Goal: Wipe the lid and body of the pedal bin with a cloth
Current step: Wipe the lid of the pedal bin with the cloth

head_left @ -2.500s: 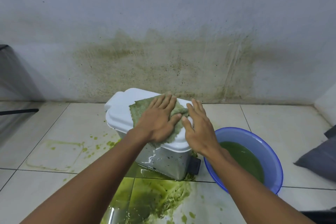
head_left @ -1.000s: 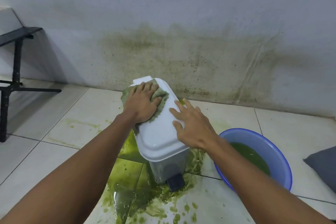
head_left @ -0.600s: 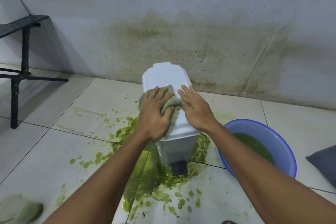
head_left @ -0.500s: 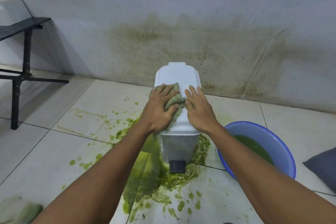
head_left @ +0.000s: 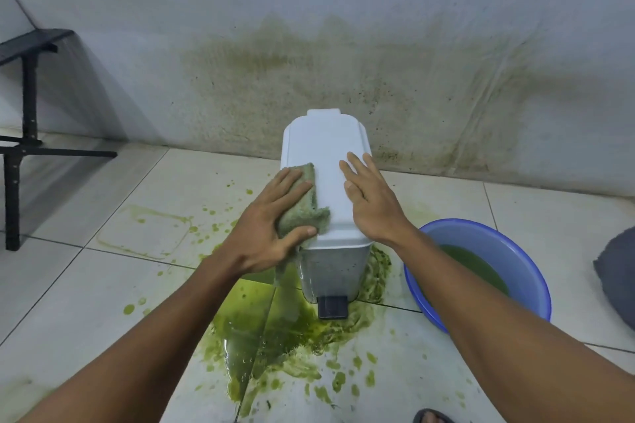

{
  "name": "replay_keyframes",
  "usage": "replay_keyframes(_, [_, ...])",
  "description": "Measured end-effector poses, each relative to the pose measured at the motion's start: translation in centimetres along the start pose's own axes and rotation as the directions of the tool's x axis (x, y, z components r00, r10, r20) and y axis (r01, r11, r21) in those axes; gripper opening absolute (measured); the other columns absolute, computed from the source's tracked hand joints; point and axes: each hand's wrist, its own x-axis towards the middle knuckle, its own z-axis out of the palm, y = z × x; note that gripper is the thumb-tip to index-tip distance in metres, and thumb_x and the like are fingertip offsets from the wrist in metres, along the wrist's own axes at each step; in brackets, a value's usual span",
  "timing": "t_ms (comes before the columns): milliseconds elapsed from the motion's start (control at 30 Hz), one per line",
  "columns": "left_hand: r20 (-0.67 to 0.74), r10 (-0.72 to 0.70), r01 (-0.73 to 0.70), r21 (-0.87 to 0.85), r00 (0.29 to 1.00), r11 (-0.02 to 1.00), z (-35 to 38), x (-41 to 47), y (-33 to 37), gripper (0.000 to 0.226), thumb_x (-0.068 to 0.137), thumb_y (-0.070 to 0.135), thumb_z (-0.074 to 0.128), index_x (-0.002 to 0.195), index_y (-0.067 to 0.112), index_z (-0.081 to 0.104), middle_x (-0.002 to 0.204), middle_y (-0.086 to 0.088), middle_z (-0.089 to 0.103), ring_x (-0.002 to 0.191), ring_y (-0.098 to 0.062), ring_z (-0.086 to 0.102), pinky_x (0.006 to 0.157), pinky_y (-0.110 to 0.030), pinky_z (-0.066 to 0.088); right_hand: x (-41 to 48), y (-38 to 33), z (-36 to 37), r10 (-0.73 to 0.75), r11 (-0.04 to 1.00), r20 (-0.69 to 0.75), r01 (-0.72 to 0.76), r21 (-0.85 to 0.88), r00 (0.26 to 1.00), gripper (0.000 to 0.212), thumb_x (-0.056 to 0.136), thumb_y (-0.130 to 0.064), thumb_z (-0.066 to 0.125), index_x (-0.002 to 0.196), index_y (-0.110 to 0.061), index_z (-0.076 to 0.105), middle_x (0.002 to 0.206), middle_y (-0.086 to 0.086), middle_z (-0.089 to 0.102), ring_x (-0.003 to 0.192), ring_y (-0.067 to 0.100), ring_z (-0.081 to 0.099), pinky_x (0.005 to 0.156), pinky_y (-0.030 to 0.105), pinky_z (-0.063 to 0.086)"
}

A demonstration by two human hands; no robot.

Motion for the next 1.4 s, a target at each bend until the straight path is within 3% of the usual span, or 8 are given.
replay_keyframes(200, [0.049,0.134,-0.141,0.220,0.990,0.965,2.0,3.1,2.5,0.083,0.090,0.072,0.052,0.156,0.024,0.040,0.166,0.005,0.028,0.157,-0.009,0.015,0.129,-0.037,0.009,-0.1,0.3,-0.3,-0.019,1.000,0.009,0.019,0.019,1.000,0.046,0.108,-0.022,0.033,0.154,-0.019,0.033,0.165,-0.009,0.015,0.153,0.009,-0.004,0.120,0.025,0.003])
replay_keyframes(567, [0.048,-0.039,0.047,-0.185,0.998,0.982,-0.5,-0.6,0.3,0.073,0.088,0.020,0.066,0.156,0.022,0.040,0.164,0.013,0.030,0.155,-0.004,0.018,0.129,-0.039,0.017,-0.2,0.5,-0.1,-0.034,0.996,0.010,0.034,0.082,0.999,0.045,0.109,-0.022,0.031,0.153,-0.018,0.035,0.164,-0.011,0.017,0.153,0.008,-0.004,0.124,0.032,0.006])
replay_keyframes(700, [-0.031,-0.177,0.160,-0.296,0.984,0.941,0.3,0.2,1.5,0.056,0.099,0.031,0.053,0.154,0.027,0.043,0.163,0.017,0.033,0.153,0.003,0.018,0.129,-0.038,0.017,-0.1,0.5,0.0,-0.033,0.997,-0.005,0.033,0.075,0.999,0.045,0.108,-0.020,0.032,0.153,-0.016,0.035,0.164,-0.009,0.018,0.153,0.010,-0.004,0.124,0.031,0.006])
replay_keyframes(967, [0.081,-0.347,0.306,0.320,0.934,0.897,1.6,8.9,3.7,0.076,0.106,0.053,0.031,0.164,0.011,0.005,0.173,-0.002,-0.002,0.158,-0.017,-0.009,0.128,-0.037,0.000,-0.1,0.8,0.1,-0.050,0.997,-0.035,0.052,0.063,0.998,0.044,0.108,-0.018,0.033,0.152,-0.014,0.038,0.163,-0.009,0.020,0.153,0.011,-0.001,0.121,0.025,0.004])
replay_keyframes(1100, [-0.045,-0.164,0.169,0.382,0.985,0.909,3.0,4.5,4.9,0.067,0.107,0.048,0.027,0.161,0.010,0.023,0.170,-0.007,0.016,0.158,-0.019,0.008,0.129,-0.035,0.000,-0.1,0.6,0.3,-0.044,0.997,-0.060,0.047,0.064,0.997,0.044,0.108,-0.015,0.034,0.151,-0.014,0.039,0.163,-0.006,0.022,0.153,0.012,0.002,0.120,0.022,0.003])
replay_keyframes(1200, [-0.293,-0.024,0.140,0.383,0.956,0.913,5.4,1.0,5.0,0.058,0.101,0.040,0.040,0.146,0.005,0.054,0.154,-0.011,0.050,0.148,-0.026,0.040,0.126,-0.042,0.023,-0.1,0.4,0.3,-0.032,0.998,-0.047,0.035,0.058,0.998,0.044,0.108,-0.016,0.033,0.152,-0.015,0.037,0.164,-0.006,0.020,0.153,0.012,0.001,0.120,0.022,0.003])
replay_keyframes(1300, [-0.465,-0.010,0.203,0.368,0.885,0.907,7.8,0.9,5.6,0.055,0.094,0.034,0.045,0.132,0.000,0.066,0.139,-0.015,0.063,0.133,-0.031,0.057,0.118,-0.047,0.036,-0.4,0.4,0.2,-0.020,0.998,-0.042,0.023,0.059,0.999,0.045,0.108,-0.016,0.032,0.153,-0.016,0.035,0.164,-0.007,0.018,0.153,0.011,-0.002,0.121,0.023,0.003])
replay_keyframes(1400, [-0.450,-0.022,0.204,0.360,0.893,0.910,9.2,1.8,7.2,0.056,0.095,0.035,0.042,0.133,0.001,0.065,0.141,-0.014,0.062,0.134,-0.027,0.057,0.116,-0.046,0.038,-0.4,0.7,0.1,-0.027,0.995,-0.041,0.031,0.095,0.999,0.044,0.108,-0.015,0.036,0.151,-0.014,0.038,0.164,-0.004,0.019,0.154,0.014,-0.002,0.124,0.031,0.007])
